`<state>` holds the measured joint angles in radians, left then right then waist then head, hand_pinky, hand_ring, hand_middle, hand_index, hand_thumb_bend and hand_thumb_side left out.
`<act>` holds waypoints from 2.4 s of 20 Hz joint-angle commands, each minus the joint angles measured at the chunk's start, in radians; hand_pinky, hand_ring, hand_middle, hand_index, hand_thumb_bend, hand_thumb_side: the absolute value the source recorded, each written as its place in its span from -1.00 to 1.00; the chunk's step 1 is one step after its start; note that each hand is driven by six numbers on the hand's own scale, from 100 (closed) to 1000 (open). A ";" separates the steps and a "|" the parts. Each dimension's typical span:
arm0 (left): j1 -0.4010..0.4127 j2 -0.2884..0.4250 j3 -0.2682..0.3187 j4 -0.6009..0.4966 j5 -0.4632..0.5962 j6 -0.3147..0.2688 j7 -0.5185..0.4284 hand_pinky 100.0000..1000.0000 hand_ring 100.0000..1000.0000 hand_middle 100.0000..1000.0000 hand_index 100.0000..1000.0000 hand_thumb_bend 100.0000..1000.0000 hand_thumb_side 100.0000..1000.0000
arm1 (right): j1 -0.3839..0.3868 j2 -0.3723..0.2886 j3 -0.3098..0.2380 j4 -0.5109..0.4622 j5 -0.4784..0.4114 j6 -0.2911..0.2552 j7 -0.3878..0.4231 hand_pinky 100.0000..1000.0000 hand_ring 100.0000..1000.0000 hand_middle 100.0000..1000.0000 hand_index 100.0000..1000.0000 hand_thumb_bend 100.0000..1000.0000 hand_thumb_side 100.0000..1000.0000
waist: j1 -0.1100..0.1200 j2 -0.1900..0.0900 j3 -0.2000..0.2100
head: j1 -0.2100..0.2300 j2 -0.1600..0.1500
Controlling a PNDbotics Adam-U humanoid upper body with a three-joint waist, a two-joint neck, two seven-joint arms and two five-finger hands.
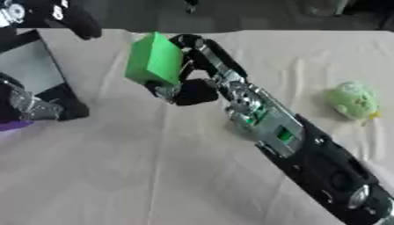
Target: Pick up the objects with one hand, pass them to the other hand, and then place them into the box on the other side of the table.
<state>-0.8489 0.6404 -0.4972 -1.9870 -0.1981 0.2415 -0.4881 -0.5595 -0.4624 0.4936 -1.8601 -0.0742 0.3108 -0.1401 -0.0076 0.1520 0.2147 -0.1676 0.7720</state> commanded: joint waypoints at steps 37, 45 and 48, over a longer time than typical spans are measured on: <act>-0.014 -0.120 -0.049 -0.013 -0.198 0.114 0.027 0.74 0.46 0.46 0.59 -0.07 -0.60 | -0.044 0.006 0.018 -0.097 0.077 0.017 0.096 -0.13 -0.05 0.02 -0.09 -0.37 -1.00 | 0.005 -0.018 -0.007 | 0.023 -0.002; -0.007 -0.125 -0.048 -0.013 -0.251 0.131 0.043 0.72 0.44 0.45 0.58 -0.11 -0.68 | -0.031 -0.008 0.017 -0.126 0.078 0.021 0.102 -0.13 -0.05 0.03 -0.09 -0.38 -1.00 | 0.004 -0.017 -0.007 | 0.026 -0.002; -0.005 -0.129 -0.047 -0.013 -0.263 0.129 0.058 0.71 0.44 0.45 0.59 -0.11 -0.69 | -0.030 -0.009 0.017 -0.130 0.082 0.021 0.104 -0.13 -0.05 0.04 -0.09 -0.38 -1.00 | 0.003 -0.016 -0.008 | 0.027 -0.002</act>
<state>-0.8439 0.5077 -0.5523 -1.9871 -0.4493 0.3701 -0.4390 -0.5796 -0.4534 0.5250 -1.9639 -0.0007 0.3351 -0.0405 -0.0076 0.1520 0.2075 -0.1431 0.7720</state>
